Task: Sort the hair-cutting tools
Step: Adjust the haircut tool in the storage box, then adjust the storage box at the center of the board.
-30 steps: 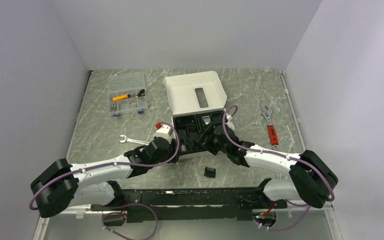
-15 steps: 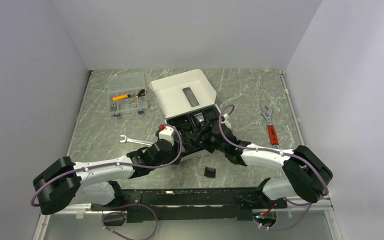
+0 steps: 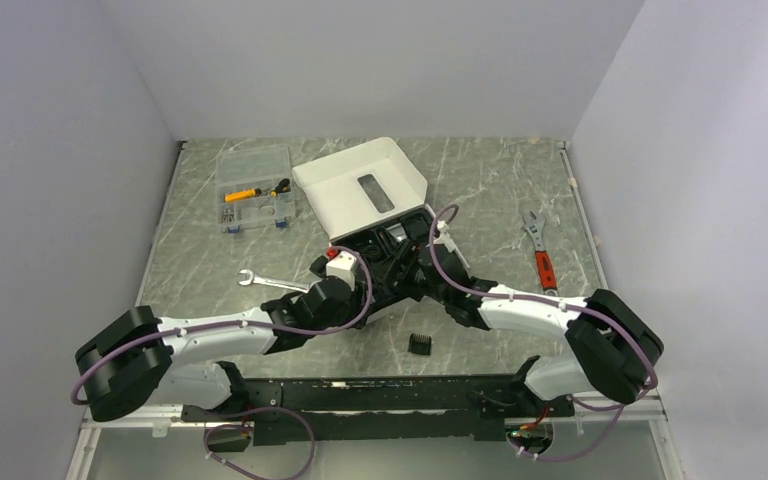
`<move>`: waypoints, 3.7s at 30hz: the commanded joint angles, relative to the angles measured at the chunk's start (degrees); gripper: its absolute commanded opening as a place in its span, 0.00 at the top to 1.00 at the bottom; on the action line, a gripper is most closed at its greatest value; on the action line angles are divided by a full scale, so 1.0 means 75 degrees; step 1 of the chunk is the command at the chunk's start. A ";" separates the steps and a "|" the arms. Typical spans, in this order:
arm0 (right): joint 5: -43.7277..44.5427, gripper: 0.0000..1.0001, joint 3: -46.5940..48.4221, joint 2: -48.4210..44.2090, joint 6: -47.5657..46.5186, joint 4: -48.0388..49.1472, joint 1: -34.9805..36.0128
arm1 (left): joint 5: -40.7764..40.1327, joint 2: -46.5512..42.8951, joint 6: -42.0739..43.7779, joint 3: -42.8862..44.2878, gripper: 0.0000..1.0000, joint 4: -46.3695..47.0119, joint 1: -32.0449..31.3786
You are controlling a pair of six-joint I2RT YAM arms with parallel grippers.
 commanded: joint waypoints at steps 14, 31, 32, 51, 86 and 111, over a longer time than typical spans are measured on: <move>0.1375 0.27 0.0399 -0.1443 -0.0116 -0.2901 -0.0016 | 0.0376 0.0549 0.0480 0.0617 0.49 -0.0132 -0.0377; 0.1462 0.24 -0.0014 -0.4347 -0.1892 -0.4299 -0.1579 | -0.1497 -0.1524 -0.0754 0.1334 0.02 -0.2162 0.1243; 0.1377 0.21 -0.0105 -0.4442 -0.1944 -0.4240 -0.1652 | -0.1182 -0.1508 -0.0861 0.1260 0.01 -0.2048 0.1657; 0.0381 0.20 -0.0674 -0.4587 -0.2398 -0.3554 -0.1766 | 0.1707 0.2351 -0.0209 0.2539 0.15 0.0481 0.3869; 0.0791 0.20 -0.1302 -0.3210 -0.2270 -0.3025 -0.2407 | -0.1898 0.0640 0.0169 0.0179 0.55 0.1000 0.0789; 0.0263 0.27 -0.1053 -0.2024 -0.3124 -0.2302 -0.2938 | -0.0015 0.2413 -0.1594 0.5093 0.05 -0.3528 0.4209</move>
